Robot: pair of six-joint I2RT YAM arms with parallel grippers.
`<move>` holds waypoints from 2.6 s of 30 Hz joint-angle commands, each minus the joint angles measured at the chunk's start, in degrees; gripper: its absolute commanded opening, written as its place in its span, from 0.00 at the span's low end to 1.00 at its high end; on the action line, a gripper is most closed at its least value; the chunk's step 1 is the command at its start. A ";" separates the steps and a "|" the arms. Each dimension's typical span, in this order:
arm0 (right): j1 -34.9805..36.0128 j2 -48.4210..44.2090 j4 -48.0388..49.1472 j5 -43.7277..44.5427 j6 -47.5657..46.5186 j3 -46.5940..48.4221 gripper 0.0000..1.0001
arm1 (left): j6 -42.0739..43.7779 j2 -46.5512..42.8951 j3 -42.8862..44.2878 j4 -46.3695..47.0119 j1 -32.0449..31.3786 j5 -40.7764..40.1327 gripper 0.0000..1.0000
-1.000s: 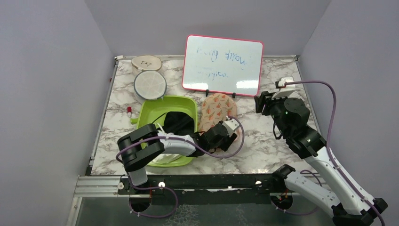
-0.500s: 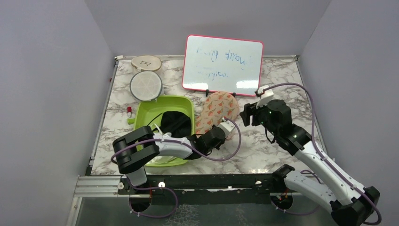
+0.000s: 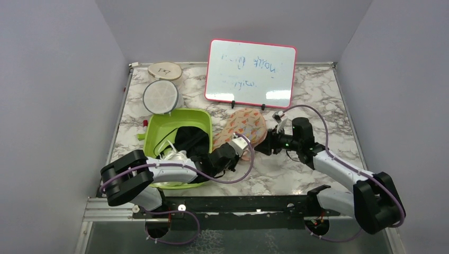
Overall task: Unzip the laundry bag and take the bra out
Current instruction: Unzip the laundry bag at the center of the board.
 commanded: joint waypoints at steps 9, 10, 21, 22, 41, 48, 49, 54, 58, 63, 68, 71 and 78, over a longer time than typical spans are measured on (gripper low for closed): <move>-3.78 15.89 17.77 -19.70 3.70 0.78 0.46 | -1.86 -2.87 -2.83 3.31 0.95 4.51 0.00; -3.76 17.02 18.39 -19.95 3.63 0.90 0.46 | -1.74 -2.57 -2.67 3.53 0.95 4.88 0.00; -3.63 23.62 23.50 -21.83 3.45 0.38 0.47 | -2.88 -1.62 -1.62 3.97 0.95 6.55 0.00; -3.59 24.56 25.15 -21.99 4.08 0.01 0.47 | -2.89 -1.81 -1.67 3.97 0.95 6.65 0.00; -1.96 29.93 34.22 -24.08 8.14 -0.40 0.36 | -3.51 -2.19 -2.02 3.96 0.99 7.61 0.00; -1.91 28.54 30.97 -22.00 7.37 -0.20 0.25 | -3.44 -1.95 -2.13 3.88 0.99 7.76 0.00; -1.94 28.04 30.20 -21.97 7.02 -0.18 0.23 | -3.44 -1.94 -2.17 3.88 0.96 7.75 0.00; -1.96 25.04 24.14 -19.71 5.49 0.49 0.12 | -3.47 -1.98 -2.36 3.88 0.95 7.34 0.00; -2.00 22.74 19.56 -17.78 6.59 0.95 0.06 | -3.21 -2.24 -2.74 3.79 0.96 7.26 0.00; -2.00 21.32 16.25 -17.07 11.47 1.74 0.01 | -2.96 -2.29 -2.98 3.53 0.95 7.43 0.00; -2.39 20.61 10.53 -13.19 19.58 3.68 0.01 | -2.51 -2.14 -3.12 3.46 0.95 8.48 0.00; -2.67 20.59 11.19 -11.06 26.35 3.31 0.01 | -2.39 -2.04 -3.33 3.52 0.95 9.27 0.00; -3.62 20.87 11.47 -6.17 35.40 3.51 0.01 | -2.04 -2.07 -3.57 3.56 0.95 11.51 0.00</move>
